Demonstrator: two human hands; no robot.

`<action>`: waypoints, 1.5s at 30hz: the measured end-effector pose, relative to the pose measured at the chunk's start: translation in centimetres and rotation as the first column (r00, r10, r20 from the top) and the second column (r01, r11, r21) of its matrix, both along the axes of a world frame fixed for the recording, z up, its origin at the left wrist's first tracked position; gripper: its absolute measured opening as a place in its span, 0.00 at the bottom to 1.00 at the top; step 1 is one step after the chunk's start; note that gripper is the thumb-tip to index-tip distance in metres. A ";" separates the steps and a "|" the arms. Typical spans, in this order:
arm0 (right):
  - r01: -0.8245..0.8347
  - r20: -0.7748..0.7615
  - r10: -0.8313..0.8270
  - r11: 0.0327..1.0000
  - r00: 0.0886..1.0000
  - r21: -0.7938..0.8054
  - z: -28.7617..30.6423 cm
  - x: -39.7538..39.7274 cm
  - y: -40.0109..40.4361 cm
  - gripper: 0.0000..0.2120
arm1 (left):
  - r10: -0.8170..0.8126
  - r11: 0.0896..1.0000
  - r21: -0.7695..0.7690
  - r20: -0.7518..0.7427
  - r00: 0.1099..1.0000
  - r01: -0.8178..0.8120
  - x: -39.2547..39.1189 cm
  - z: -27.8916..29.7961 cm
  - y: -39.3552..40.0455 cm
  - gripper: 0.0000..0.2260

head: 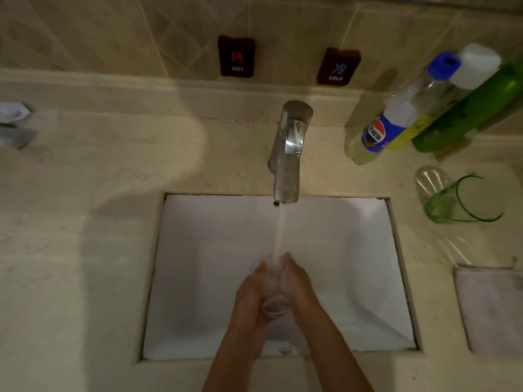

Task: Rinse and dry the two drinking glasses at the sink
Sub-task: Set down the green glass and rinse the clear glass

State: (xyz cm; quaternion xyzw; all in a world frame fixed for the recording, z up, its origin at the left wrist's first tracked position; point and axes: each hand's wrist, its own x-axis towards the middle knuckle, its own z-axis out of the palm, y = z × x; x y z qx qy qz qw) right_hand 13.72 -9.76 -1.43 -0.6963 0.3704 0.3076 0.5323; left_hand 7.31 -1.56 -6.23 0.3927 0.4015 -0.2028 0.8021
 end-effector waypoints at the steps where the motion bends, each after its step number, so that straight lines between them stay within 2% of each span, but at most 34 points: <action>1: 0.021 0.006 -0.021 0.999 1.000 0.041 0.3 -0.3 0.1 0.15 | 0.012 1.000 -0.011 -0.005 1.000 -0.012 0.0 0.2 -0.2 0.20; 3: -0.091 0.041 0.090 0.996 0.995 0.021 -0.1 -1.8 0.5 0.24 | 0.016 1.000 -0.001 -0.114 0.993 -0.016 0.3 0.6 -0.7 0.25; 5: -0.114 0.091 0.117 0.993 0.989 -0.035 -0.5 -3.4 0.9 0.28 | 0.057 0.998 -0.012 -0.170 0.984 -0.060 0.6 0.6 -1.3 0.33; 7: -0.197 0.148 0.217 0.971 0.965 -0.136 -0.1 -4.8 1.4 0.27 | 0.096 0.995 0.024 -0.169 0.981 -0.094 0.9 0.8 -1.3 0.28; 9: -0.267 0.217 0.315 0.937 0.924 -0.223 0.6 -5.6 1.8 0.26 | 0.102 0.993 0.067 -0.075 0.992 -0.097 1.4 0.8 -0.8 0.24; 12: -0.330 0.235 0.399 0.901 0.886 -0.283 0.2 -6.2 1.5 0.26 | 0.100 0.982 0.166 -0.027 0.995 -0.094 1.8 0.2 -0.9 0.16; 14: -0.291 0.232 0.358 0.915 0.905 -0.279 0.2 -5.8 1.5 0.26 | 0.096 0.981 0.176 -0.049 0.994 -0.086 1.8 0.4 -1.3 0.16; 17: -0.221 0.189 0.284 0.929 0.940 -0.297 0.8 -4.1 1.2 0.23 | 0.143 0.985 0.111 -0.121 0.982 -0.129 1.8 1.7 -2.2 0.20; 20: -0.187 0.102 0.207 0.965 0.973 -0.184 0.5 -1.9 0.7 0.14 | 0.219 0.975 0.076 -0.143 0.965 -0.209 2.0 2.0 -2.5 0.19; 22: -0.213 0.065 0.221 0.971 0.973 -0.111 -0.1 -0.7 0.1 0.17 | 0.227 0.972 0.084 -0.142 0.963 -0.217 2.5 2.5 -2.2 0.17; 24: -0.152 0.059 0.154 0.988 0.986 -0.027 -0.4 -0.4 -0.2 0.16 | 0.189 0.980 0.078 -0.105 0.976 -0.181 2.5 3.0 -1.8 0.16; 27: -0.038 0.020 0.037 0.999 0.999 0.034 -0.1 -0.7 -0.3 0.14 | 0.046 0.994 0.105 -0.074 0.996 -0.038 1.3 3.1 -1.3 0.16; 29: 0.034 0.017 -0.035 0.998 0.999 0.058 -0.4 -1.1 -0.3 0.17 | -0.019 0.997 0.074 -0.138 0.990 0.029 0.7 3.2 -1.0 0.25; 31: 0.129 0.014 -0.131 0.987 0.991 0.092 0.0 -1.5 -0.2 0.20 | 0.000 0.999 -0.042 -0.168 0.986 -0.007 0.9 3.4 -0.7 0.33; 32: 0.158 0.011 -0.160 0.982 0.987 0.101 0.1 -1.7 -0.2 0.22 | 0.027 0.993 -0.105 -0.182 0.983 -0.047 1.1 3.6 -0.6 0.33; 34: 0.194 -0.004 -0.195 0.974 0.981 0.121 0.4 -1.8 -0.1 0.23 | 0.046 0.984 -0.164 -0.157 0.986 -0.072 1.5 4.0 -0.5 0.27; 37: 0.181 -0.049 -0.176 0.974 0.983 0.135 1.2 -2.4 -0.2 0.19 | 0.044 0.990 -0.132 -0.092 0.995 -0.056 1.3 3.0 -0.5 0.18; 39: 0.199 -0.043 -0.195 0.967 0.980 0.162 1.6 -2.9 -0.7 0.15 | 0.033 0.994 -0.098 -0.055 0.998 -0.039 1.2 2.9 -0.4 0.18; 41: 0.164 0.003 -0.171 0.951 0.985 0.261 2.0 -3.2 -1.1 0.12 | 0.031 0.995 -0.095 -0.031 0.999 -0.033 1.4 2.8 -0.5 0.18; 43: 0.184 0.037 -0.204 0.934 0.978 0.307 2.2 -3.3 -1.1 0.12 | 0.023 0.995 -0.096 0.010 1.000 -0.022 1.8 3.1 -0.4 0.19; 45: 0.243 0.048 -0.271 0.920 0.961 0.308 2.4 -3.1 -1.2 0.12 | 0.021 1.000 -0.017 0.031 0.999 -0.020 2.0 2.9 -0.3 0.19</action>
